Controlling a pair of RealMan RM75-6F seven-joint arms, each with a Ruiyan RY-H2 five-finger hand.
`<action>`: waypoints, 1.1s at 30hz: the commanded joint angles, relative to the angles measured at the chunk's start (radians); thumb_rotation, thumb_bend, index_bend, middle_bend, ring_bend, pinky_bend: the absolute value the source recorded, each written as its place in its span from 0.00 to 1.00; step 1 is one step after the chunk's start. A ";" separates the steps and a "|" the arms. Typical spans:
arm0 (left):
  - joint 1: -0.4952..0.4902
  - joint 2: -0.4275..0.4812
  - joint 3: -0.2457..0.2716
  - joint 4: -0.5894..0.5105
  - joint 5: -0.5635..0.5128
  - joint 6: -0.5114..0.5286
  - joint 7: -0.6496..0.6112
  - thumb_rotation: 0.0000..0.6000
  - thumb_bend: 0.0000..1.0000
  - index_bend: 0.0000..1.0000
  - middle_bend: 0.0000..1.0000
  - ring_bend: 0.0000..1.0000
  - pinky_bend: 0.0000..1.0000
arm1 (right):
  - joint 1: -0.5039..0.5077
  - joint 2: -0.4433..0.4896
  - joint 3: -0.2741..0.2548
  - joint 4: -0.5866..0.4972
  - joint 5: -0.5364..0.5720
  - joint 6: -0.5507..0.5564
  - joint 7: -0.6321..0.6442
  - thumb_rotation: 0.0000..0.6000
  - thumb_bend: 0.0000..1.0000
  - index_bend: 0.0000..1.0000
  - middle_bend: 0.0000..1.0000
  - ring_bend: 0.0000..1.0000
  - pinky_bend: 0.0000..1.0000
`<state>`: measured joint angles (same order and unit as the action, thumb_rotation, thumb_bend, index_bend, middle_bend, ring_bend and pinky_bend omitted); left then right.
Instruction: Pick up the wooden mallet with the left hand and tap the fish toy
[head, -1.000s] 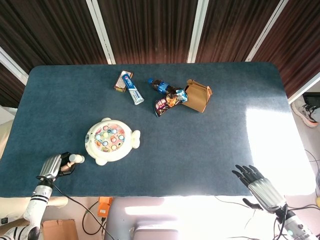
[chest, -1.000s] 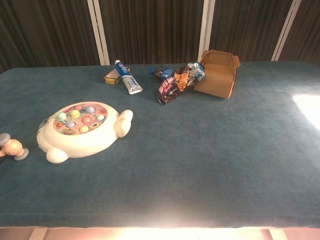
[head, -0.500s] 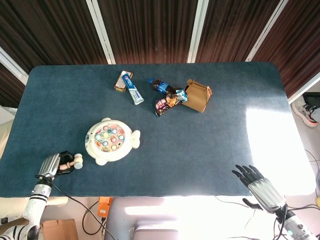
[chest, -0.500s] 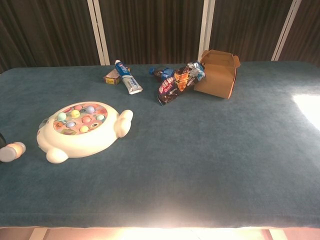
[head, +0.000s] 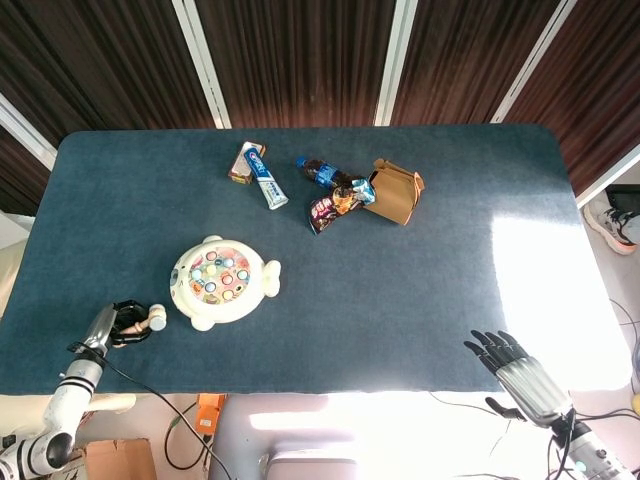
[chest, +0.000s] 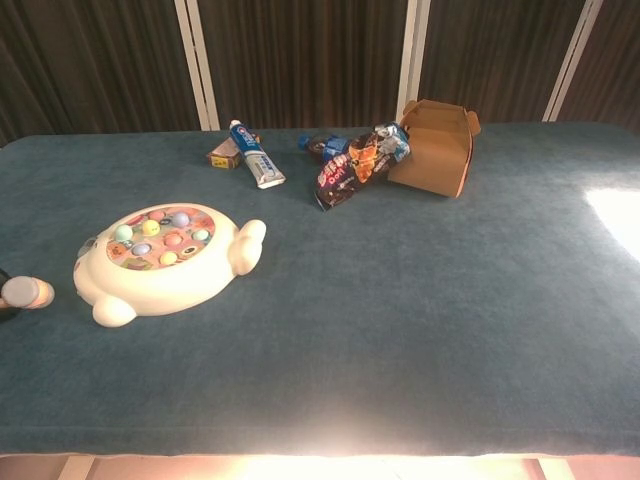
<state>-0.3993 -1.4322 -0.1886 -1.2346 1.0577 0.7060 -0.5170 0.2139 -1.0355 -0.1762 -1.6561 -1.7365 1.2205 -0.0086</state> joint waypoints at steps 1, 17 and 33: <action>-0.014 0.016 -0.019 -0.003 -0.040 -0.054 -0.028 1.00 0.29 0.56 0.54 0.45 0.54 | 0.000 0.000 0.000 0.000 -0.001 0.001 0.000 1.00 0.24 0.00 0.00 0.00 0.00; -0.014 -0.026 -0.035 0.115 0.018 -0.039 -0.071 1.00 0.26 0.52 0.38 0.27 0.35 | 0.000 0.001 -0.004 0.000 -0.004 -0.001 0.002 1.00 0.24 0.00 0.00 0.00 0.00; -0.007 -0.059 -0.017 0.214 0.141 -0.007 -0.180 1.00 0.22 0.45 0.30 0.18 0.26 | 0.002 0.002 -0.005 -0.003 -0.002 -0.008 0.002 1.00 0.24 0.00 0.00 0.00 0.00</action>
<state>-0.4068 -1.4875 -0.2088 -1.0270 1.1913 0.6919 -0.6964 0.2154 -1.0335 -0.1811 -1.6593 -1.7386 1.2125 -0.0065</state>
